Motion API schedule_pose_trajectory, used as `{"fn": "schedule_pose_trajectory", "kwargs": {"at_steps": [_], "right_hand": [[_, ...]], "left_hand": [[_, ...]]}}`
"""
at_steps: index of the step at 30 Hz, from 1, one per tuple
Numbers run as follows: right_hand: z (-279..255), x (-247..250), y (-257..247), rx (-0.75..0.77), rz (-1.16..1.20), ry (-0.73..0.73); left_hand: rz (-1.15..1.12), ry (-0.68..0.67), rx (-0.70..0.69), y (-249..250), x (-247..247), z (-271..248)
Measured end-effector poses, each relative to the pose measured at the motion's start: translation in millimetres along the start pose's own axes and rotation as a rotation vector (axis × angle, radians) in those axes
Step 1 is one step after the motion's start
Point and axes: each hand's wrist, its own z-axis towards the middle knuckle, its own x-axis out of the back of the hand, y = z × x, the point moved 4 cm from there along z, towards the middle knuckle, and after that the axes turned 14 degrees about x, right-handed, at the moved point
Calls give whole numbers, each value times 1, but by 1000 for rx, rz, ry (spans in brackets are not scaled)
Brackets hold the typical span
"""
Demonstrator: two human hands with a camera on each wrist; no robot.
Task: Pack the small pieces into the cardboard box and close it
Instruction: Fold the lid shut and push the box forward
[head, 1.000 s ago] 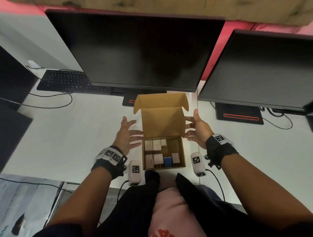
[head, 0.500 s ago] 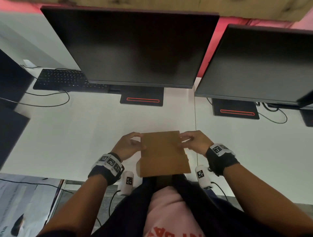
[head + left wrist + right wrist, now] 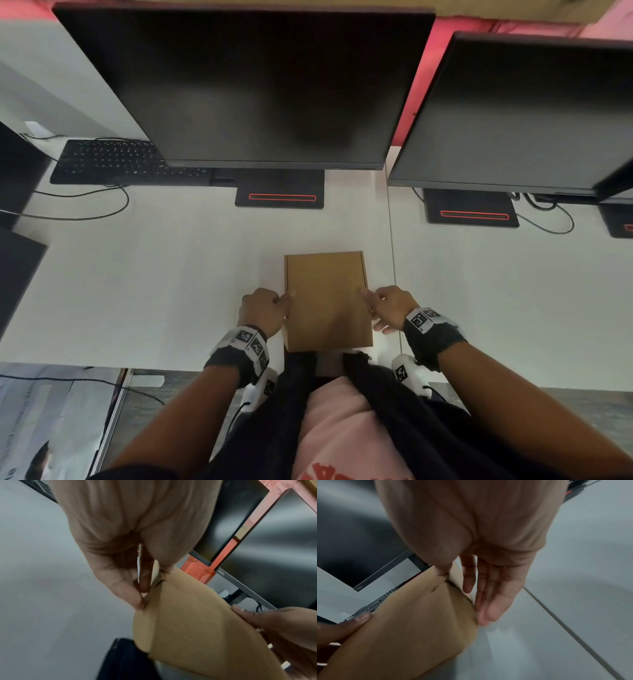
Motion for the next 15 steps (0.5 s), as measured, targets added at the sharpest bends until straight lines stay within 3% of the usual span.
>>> {"fn": "schedule_pose_trajectory", "kwargs": {"at_steps": [5,10,15], "right_hand": [[9,9,-5,-31,67,88],[8,14,13,-50,335,69],[-2,11,22,-38,521,54]], "left_hand": [[-117,3,47,24,-4,13],[-246,-126,56,28,-5,15],[-120,-201,14,29,-11,5]]}}
